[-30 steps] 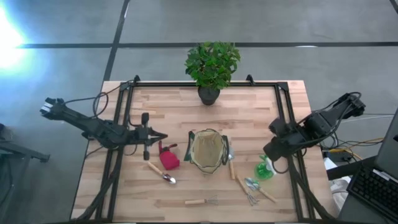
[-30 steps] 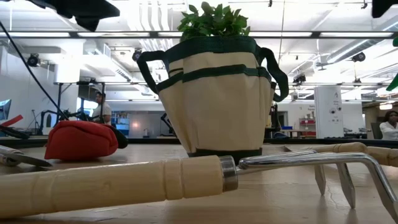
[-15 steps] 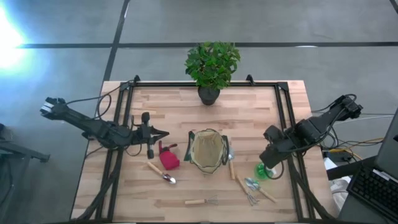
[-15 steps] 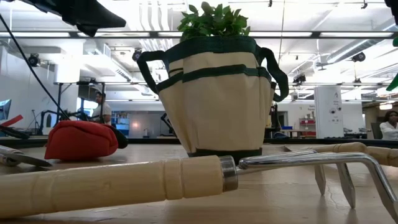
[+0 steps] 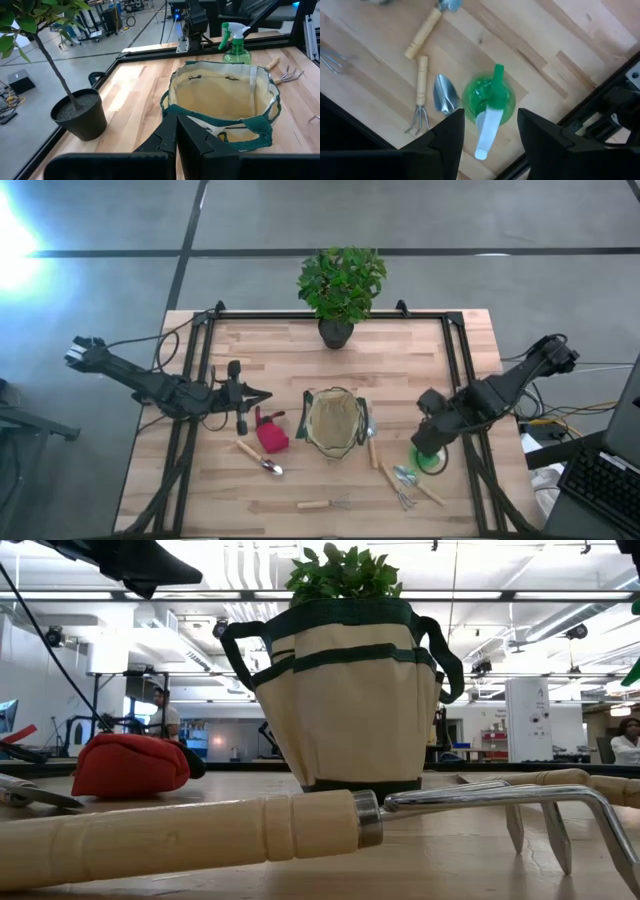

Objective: Pick & Place Garden tools in Gardening bag
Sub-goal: Put the green spray bottle into the gardening bag

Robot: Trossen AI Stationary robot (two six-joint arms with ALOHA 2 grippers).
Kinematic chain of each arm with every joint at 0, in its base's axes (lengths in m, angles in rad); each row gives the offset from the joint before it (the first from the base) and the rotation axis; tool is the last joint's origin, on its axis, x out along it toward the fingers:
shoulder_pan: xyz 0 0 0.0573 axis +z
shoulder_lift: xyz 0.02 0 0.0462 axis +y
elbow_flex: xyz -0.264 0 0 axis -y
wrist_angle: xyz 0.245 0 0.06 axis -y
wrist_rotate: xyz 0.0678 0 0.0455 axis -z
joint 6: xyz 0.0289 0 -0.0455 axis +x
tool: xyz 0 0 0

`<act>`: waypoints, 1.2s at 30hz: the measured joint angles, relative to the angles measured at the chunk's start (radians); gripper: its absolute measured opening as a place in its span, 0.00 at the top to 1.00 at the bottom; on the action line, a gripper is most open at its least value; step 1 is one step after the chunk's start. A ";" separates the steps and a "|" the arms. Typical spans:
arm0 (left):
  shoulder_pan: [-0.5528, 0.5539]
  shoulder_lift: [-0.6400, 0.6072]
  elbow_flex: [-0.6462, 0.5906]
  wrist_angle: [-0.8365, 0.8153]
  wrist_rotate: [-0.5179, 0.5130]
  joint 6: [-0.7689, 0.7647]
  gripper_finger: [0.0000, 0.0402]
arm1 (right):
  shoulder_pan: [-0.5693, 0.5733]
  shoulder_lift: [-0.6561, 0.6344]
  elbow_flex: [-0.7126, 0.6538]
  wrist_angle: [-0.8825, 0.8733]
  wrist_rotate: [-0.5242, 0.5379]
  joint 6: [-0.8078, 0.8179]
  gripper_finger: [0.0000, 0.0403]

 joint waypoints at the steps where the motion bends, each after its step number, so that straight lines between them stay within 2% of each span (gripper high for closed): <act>1: 0.000 0.000 0.000 0.000 0.000 0.000 0.97 | 0.001 0.010 0.000 0.000 -0.009 -0.006 0.57; 15: 0.000 0.000 0.000 -0.001 0.000 -0.001 0.97 | 0.020 0.063 -0.014 -0.008 -0.042 0.012 0.62; 24: -0.001 0.000 0.000 -0.001 0.001 -0.001 0.97 | 0.021 0.033 -0.098 0.023 -0.073 0.059 0.62; 36: 0.000 0.000 0.000 -0.001 0.001 -0.001 0.97 | 0.021 -0.007 -0.201 0.144 -0.078 0.034 0.71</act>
